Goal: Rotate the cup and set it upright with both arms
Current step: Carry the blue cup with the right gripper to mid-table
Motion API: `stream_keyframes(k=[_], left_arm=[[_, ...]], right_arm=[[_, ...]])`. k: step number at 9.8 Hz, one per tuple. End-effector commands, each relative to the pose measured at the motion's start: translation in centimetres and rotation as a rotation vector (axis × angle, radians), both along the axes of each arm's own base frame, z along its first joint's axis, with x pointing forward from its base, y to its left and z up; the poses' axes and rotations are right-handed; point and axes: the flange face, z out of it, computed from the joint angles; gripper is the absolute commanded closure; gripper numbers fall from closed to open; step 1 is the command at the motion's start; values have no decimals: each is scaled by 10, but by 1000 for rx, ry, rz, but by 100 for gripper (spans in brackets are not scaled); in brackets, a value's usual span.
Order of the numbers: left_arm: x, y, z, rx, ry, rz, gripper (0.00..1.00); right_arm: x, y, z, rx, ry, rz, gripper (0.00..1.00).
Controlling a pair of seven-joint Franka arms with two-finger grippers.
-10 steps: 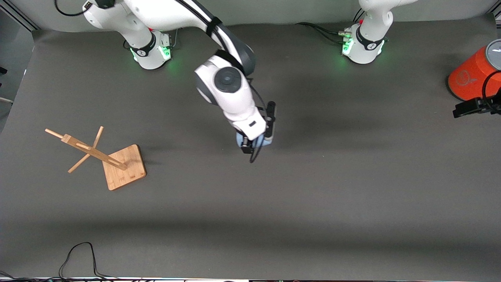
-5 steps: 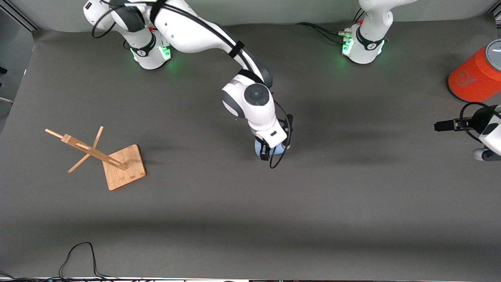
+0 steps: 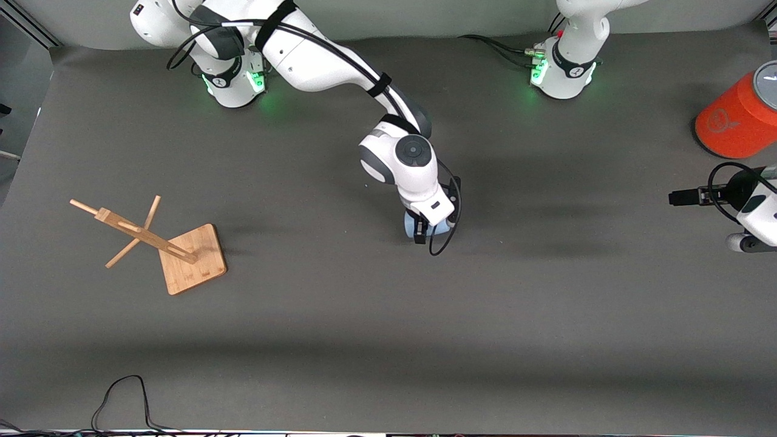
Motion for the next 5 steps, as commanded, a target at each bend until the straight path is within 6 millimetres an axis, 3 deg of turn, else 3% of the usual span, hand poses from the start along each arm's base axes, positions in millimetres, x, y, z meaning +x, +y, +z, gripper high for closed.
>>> stream_keyframes(k=[1,4,5], left_arm=[[-2,-2,4,-4,-10,15,0],[-2,0,4,-4,-10,18,0],[-3,2,8,-2,-16,24,0]], right_arm=[[-3,11,4,7,-26,-41,0],[0,10,4,8,-30,-44,0],[2,10,14,18,-37,-44,0]])
